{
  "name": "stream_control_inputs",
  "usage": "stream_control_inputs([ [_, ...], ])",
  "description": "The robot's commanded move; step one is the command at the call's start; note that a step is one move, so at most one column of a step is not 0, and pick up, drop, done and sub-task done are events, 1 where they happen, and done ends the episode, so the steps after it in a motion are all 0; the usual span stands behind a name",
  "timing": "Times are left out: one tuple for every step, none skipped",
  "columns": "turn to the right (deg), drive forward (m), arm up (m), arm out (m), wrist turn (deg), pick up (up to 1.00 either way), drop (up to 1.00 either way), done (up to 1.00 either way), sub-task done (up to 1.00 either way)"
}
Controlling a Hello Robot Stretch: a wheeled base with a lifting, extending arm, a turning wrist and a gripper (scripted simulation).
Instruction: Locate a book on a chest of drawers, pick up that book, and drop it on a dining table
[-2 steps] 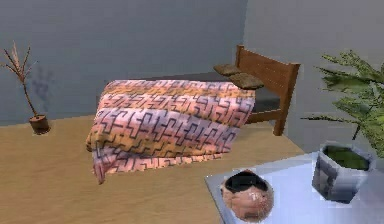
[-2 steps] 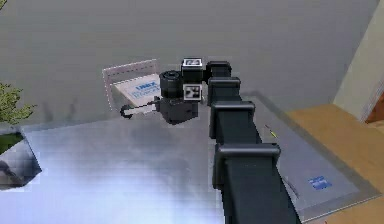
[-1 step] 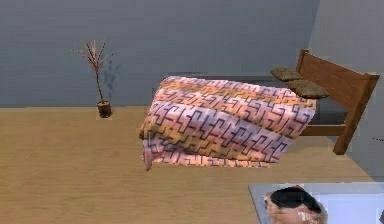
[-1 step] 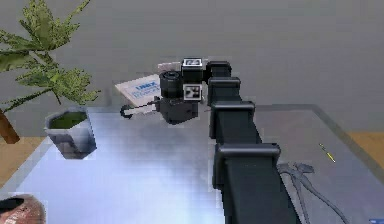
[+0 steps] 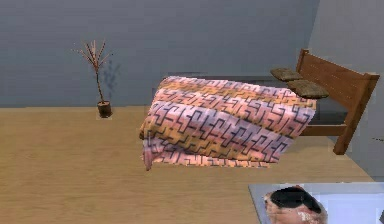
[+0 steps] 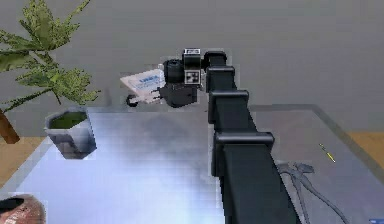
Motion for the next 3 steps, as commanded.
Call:
stream_control_inputs([
  [0.0, 0.00, 0.00, 0.00, 30.0, 0.00, 0.00, 0.00, 0.00],
  [0.0, 0.00, -0.10, 0.00, 0.0, 0.00, 0.00, 0.00, 0.00],
  [0.0, 0.00, -0.32, 0.00, 0.0, 0.00, 0.00, 0.00, 0.00],
])
